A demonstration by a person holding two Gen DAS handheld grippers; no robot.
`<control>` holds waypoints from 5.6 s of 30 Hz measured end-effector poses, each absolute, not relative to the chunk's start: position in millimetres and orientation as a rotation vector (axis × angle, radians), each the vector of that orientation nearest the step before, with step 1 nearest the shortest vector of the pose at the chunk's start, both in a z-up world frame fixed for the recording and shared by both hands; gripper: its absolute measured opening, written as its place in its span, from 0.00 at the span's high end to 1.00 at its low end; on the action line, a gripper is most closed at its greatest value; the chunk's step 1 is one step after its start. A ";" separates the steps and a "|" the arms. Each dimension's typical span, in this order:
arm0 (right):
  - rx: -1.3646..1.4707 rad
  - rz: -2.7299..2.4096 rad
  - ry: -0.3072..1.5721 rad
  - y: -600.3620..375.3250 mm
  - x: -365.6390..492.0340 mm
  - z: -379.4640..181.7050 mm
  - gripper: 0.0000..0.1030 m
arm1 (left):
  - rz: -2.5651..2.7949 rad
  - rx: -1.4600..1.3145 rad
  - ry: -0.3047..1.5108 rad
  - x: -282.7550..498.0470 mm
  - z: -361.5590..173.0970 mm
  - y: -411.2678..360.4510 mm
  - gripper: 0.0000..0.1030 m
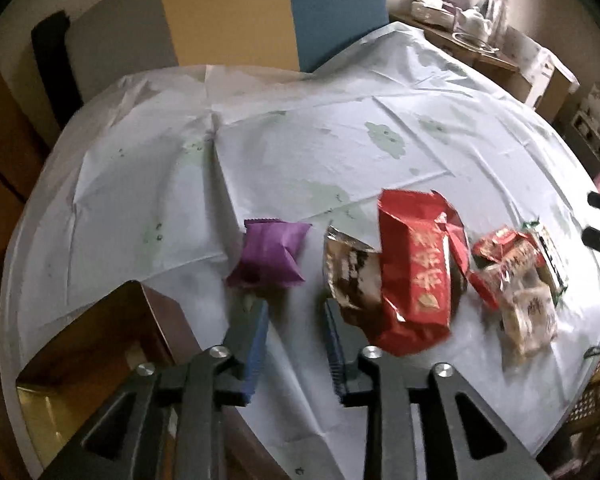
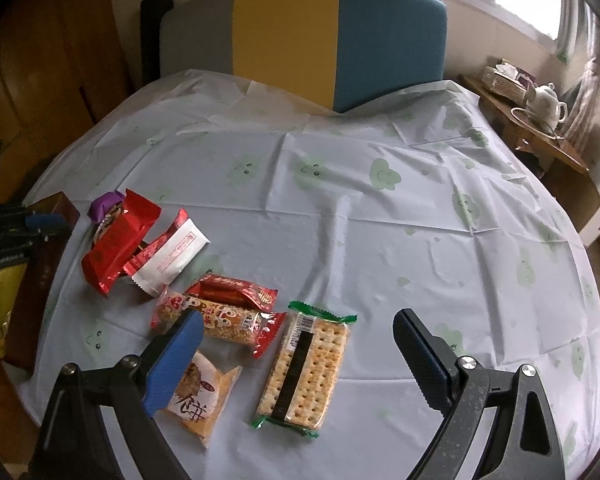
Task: Organize snacks
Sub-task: 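Grasp the purple candy packet with the left tool, then lift the purple candy with the left tool while the right tool grasps the white Rebisco packet, then drop the purple candy into the gold box with the left tool, then carry the white Rebisco packet toward the gold box with the right tool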
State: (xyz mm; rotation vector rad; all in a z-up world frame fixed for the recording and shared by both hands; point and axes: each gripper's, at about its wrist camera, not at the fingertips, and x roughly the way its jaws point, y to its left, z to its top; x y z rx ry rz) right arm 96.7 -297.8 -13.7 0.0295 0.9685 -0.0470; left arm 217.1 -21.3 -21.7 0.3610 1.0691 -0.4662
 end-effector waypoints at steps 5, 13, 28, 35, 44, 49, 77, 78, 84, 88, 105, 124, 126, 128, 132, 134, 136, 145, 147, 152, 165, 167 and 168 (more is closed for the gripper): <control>0.039 -0.047 0.962 -299.9 96.7 -12.6 0.07 | -0.473 0.410 1.089 238.8 -30.3 -37.6 0.62; 0.041 -0.029 0.970 -297.5 98.8 -13.6 0.07 | -0.447 0.471 1.157 276.9 -52.2 -43.1 0.58; 0.032 -0.034 0.968 -297.1 100.1 -14.6 0.07 | -0.377 0.269 1.034 240.1 -20.1 -16.1 0.69; 0.020 -0.034 0.967 -295.9 97.9 -14.0 0.07 | -0.442 0.107 0.919 128.2 -1.9 -11.1 0.69; 0.035 -0.041 0.973 -298.7 97.5 -16.0 0.07 | -0.469 0.200 0.870 36.3 -48.5 -27.8 0.68; 0.071 -0.022 0.982 -299.0 97.7 -18.9 0.08 | -0.471 0.212 0.825 32.0 -52.8 -25.8 0.67; 0.466 0.143 1.211 -222.2 204.9 -96.8 0.68 | -0.469 0.007 0.926 40.9 -78.9 6.5 0.77; 0.483 0.148 1.194 -223.9 203.4 -94.4 0.69 | -0.469 0.008 0.926 41.0 -78.9 6.6 0.77; 0.430 0.208 1.067 -230.1 173.0 -42.8 0.71 | -0.474 -0.009 0.927 42.3 -77.4 6.9 0.78; 0.319 0.259 1.032 -224.2 138.7 -17.8 0.70 | -0.514 -0.031 0.907 40.6 -71.3 7.6 0.79; 0.142 0.339 1.151 -178.8 60.8 -74.5 0.70 | -0.478 -0.245 0.780 42.1 1.3 65.9 0.79; 0.178 0.319 1.159 -175.3 55.7 -92.7 0.69 | -0.167 -0.322 0.814 104.4 -3.1 163.1 0.67; 0.180 0.317 1.155 -174.9 55.8 -92.9 0.69 | -0.137 -0.302 0.818 95.5 -7.2 164.2 0.66; 0.182 0.316 1.151 -175.4 55.5 -92.4 0.69 | -0.124 -0.293 0.826 85.0 -12.7 165.7 0.65; 0.192 0.308 1.137 -176.4 51.8 -92.4 0.69 | -0.111 -0.270 0.861 66.9 -22.6 163.5 0.65; 0.195 0.305 1.133 -177.2 51.2 -93.2 0.69 | -0.105 -0.256 0.867 60.1 -24.5 162.6 0.65; 0.193 0.303 1.128 -177.5 50.0 -93.2 0.69 | -0.079 -0.232 0.867 54.5 -25.1 160.8 0.65; 0.155 0.283 1.114 -170.3 48.0 -92.0 0.69 | -0.063 -0.196 0.871 45.7 -22.6 150.2 0.65; 0.150 0.281 1.114 -169.6 48.3 -91.7 0.69 | -0.062 -0.179 0.869 44.9 -21.7 147.3 0.65; 0.149 0.274 1.118 -167.7 49.6 -90.6 0.69 | -0.052 -0.169 0.876 43.6 -21.0 146.2 0.65; 0.179 0.316 1.092 -157.0 52.6 -70.8 0.70 | -0.011 -0.166 0.881 44.8 -21.9 156.0 0.65; 0.172 0.336 1.077 -150.1 53.6 -63.3 0.70 | -0.004 -0.168 0.881 44.6 -22.3 158.3 0.65; 0.164 0.350 1.067 -144.7 54.7 -58.5 0.70 | -0.002 -0.169 0.881 44.4 -22.3 159.3 0.65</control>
